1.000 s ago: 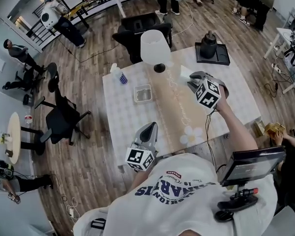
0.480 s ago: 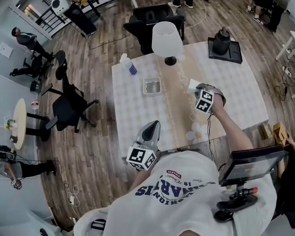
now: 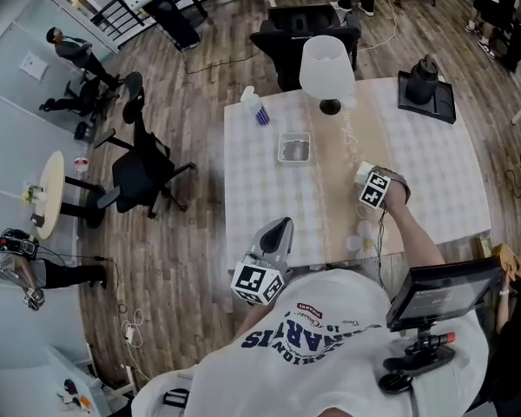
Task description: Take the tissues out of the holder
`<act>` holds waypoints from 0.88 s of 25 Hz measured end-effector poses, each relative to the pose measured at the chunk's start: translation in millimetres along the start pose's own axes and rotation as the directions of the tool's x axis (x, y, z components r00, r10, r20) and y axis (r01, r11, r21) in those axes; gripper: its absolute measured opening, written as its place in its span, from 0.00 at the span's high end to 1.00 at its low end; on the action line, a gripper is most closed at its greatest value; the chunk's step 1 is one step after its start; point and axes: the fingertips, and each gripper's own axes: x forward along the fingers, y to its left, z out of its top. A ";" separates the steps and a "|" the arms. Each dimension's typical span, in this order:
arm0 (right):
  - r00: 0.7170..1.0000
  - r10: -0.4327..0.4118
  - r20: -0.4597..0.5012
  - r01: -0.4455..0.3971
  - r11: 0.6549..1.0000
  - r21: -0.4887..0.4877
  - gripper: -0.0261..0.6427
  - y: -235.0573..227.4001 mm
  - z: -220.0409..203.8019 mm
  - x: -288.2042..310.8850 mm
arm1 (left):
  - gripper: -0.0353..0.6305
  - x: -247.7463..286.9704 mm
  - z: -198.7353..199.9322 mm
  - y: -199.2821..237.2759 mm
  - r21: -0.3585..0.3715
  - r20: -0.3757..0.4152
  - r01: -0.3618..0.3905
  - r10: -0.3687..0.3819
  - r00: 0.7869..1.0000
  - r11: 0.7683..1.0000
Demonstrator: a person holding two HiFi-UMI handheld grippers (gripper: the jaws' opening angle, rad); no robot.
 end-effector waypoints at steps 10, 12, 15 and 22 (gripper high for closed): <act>0.980 0.196 0.024 -0.197 0.980 0.028 0.78 40.4 3.3 15.9 | 0.94 -3.1 8.5 6.4 -0.028 0.020 -0.010 0.011 1.000 1.000; 0.976 0.219 0.020 -0.219 0.975 0.030 0.78 45.3 3.3 19.1 | 0.94 -0.8 9.1 3.3 -0.021 0.022 0.002 -0.002 1.000 1.000; 0.972 0.233 0.024 -0.234 0.970 0.060 0.78 43.5 3.4 20.0 | 0.94 0.0 9.2 2.9 -0.016 0.020 0.009 -0.008 1.000 1.000; 0.970 0.235 0.058 -0.240 0.967 0.090 0.77 39.7 5.5 14.7 | 0.94 1.5 9.6 5.1 -0.015 0.019 0.010 -0.010 1.000 1.000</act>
